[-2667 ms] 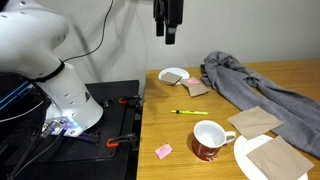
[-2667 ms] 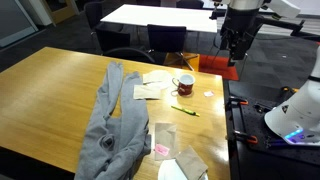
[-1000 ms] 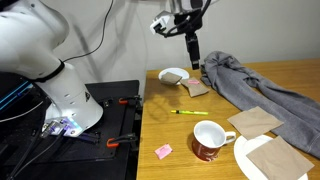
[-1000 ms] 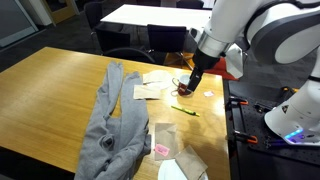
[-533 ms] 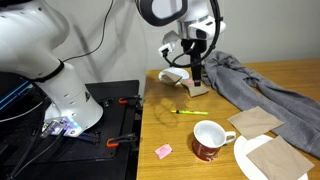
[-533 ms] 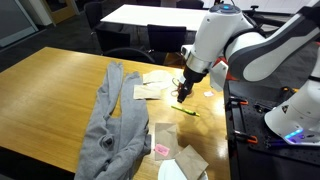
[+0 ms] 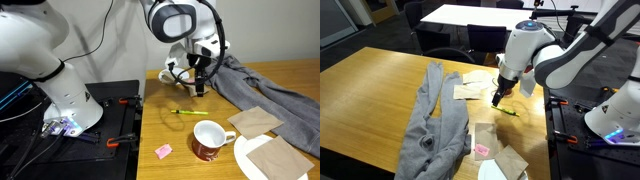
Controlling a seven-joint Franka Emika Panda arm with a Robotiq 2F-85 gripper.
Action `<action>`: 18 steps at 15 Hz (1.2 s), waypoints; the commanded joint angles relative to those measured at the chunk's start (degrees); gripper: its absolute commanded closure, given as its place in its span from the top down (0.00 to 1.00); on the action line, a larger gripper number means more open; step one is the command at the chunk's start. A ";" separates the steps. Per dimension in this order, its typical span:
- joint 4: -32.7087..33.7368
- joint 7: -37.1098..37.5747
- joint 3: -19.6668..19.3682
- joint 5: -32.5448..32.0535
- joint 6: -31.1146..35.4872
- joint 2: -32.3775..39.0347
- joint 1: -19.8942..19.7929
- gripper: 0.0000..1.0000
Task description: Put the yellow pen inside the maroon mug
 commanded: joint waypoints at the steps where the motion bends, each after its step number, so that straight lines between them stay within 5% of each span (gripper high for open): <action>1: 0.88 3.07 -2.70 -0.69 2.77 2.99 2.72 1.00; 18: 1.89 -0.48 -10.27 0.80 8.52 12.97 9.37 1.00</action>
